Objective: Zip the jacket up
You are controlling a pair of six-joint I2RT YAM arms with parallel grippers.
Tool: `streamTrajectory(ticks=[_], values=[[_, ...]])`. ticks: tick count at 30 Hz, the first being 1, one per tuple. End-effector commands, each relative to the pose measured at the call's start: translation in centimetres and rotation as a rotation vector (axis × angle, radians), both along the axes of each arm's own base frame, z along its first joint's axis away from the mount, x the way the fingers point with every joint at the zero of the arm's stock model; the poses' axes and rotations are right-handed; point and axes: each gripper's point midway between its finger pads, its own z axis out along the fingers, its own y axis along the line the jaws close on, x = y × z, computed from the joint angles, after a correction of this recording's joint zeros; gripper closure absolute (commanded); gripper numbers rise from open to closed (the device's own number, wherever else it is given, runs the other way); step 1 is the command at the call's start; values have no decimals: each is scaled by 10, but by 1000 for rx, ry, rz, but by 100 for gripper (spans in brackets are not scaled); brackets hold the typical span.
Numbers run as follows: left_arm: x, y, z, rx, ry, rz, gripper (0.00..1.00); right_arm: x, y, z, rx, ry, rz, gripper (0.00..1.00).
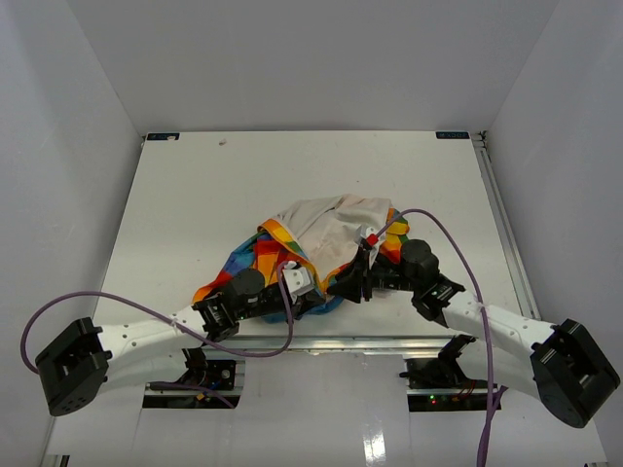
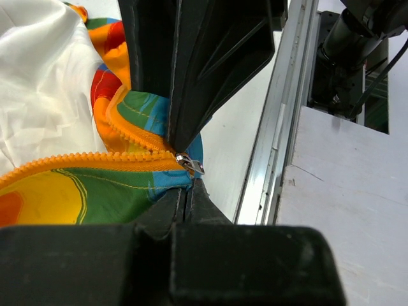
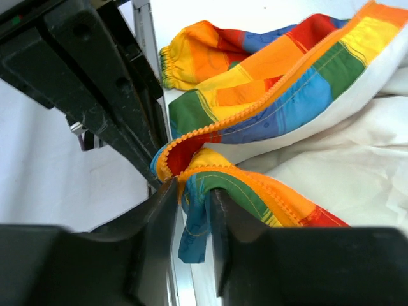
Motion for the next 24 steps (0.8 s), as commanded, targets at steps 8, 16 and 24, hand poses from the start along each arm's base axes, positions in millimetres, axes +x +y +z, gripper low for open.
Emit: streamTrajectory(ticks=[8,16,24], values=[[-7,-3,-5,-20,170,-94,100,45,-26,16,-100,-15,-332,48],[-14,-3,-7,-37,247,-148,100,76,-51,11,-414,-91,-564,35],[-21,-3,-5,-69,315,-193,100,52,-44,56,-315,-462,-528,27]])
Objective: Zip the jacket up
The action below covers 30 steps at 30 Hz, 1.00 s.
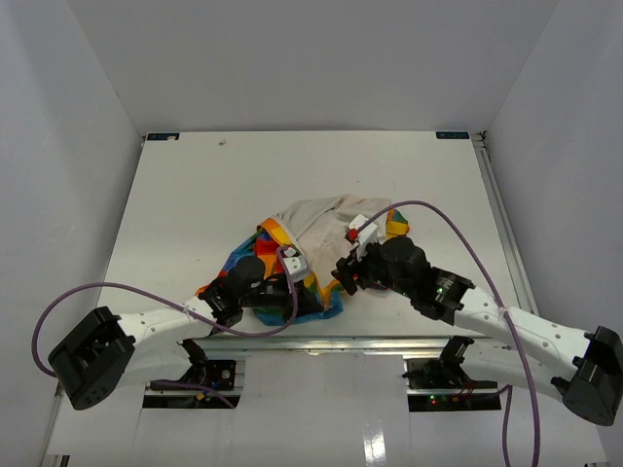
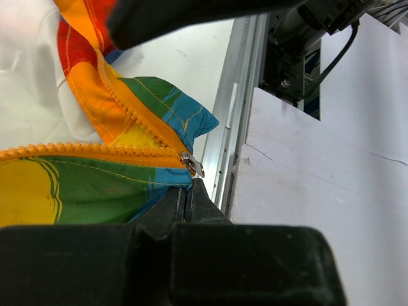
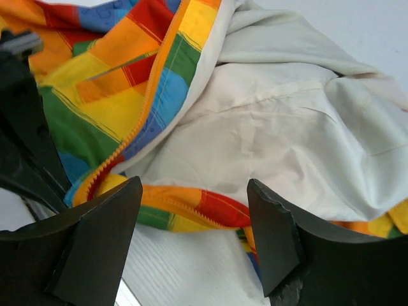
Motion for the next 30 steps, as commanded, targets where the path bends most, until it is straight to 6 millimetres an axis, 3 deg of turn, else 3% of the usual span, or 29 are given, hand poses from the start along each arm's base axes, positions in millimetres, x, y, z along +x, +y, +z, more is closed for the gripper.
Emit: streamTrajectory(ticks=[1,7,12,20,30], values=[[-11,-6,20,-73,13,-72,100,-1,-17,42,8,-282,-17,28],[-14,-7,22,-86,25,-86,100,-35,-2,32,-88,-393,137,33],[-15,-6,23,-93,21,-88,100,-62,0,23,-170,-511,166,35],[-17,-7,21,-95,45,-98,100,-83,-1,-13,-273,-568,243,36],[-18,-7,19,-89,51,-96,100,-95,6,-13,-236,-675,273,39]])
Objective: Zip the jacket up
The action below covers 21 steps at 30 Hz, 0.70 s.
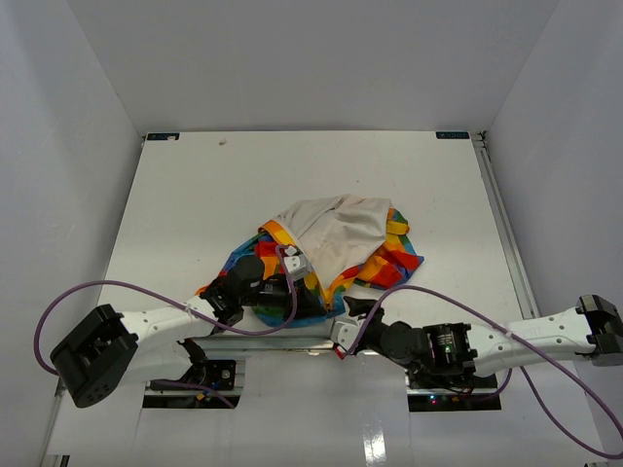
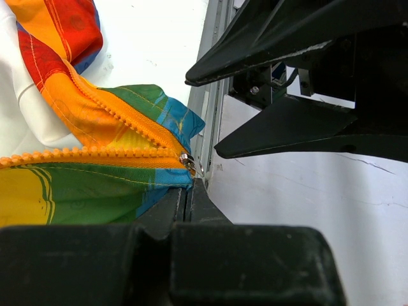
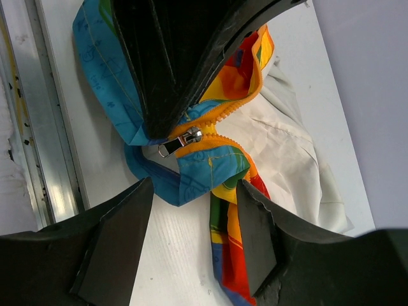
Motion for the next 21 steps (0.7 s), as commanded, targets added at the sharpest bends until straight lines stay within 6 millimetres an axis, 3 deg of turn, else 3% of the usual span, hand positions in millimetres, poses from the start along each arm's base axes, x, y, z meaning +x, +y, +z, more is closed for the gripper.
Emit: streamTrajectory(ticks=[1,10,21], values=[[-5,-1,9,-36,-13,-31,100,3,7,21,90,-72,-6,39],[-7,-1,11,-43,-9,-41,100,0,20,26,111,-109,21,39],[-8,0,13,-51,-10,-47,100,-6,32,17,56,-82,43,42]])
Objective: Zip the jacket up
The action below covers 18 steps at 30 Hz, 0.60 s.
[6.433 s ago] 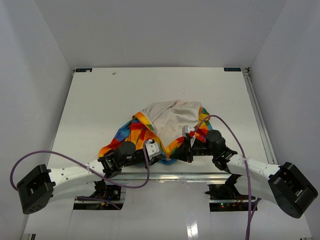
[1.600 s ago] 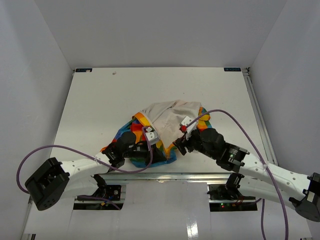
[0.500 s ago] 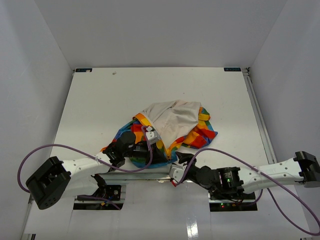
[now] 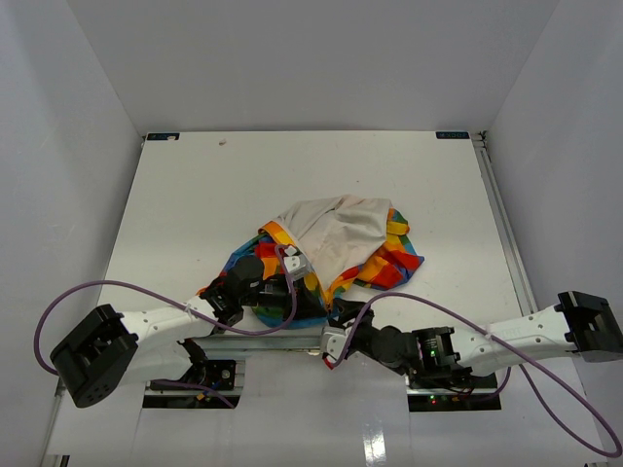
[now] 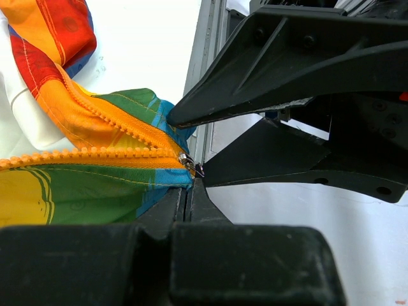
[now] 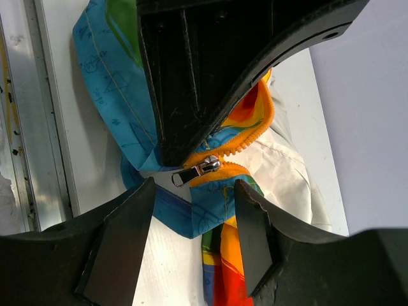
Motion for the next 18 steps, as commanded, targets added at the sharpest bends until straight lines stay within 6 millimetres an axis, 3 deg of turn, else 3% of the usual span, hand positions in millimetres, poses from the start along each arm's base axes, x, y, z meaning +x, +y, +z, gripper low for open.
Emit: streamTrajectory(ticks=[1,18], values=[[-5,0,10,-39,-22,-32,100,-5,13,26,87,16,4,42],[-7,0,10,-39,-16,-44,100,2,13,38,130,-57,-56,50]])
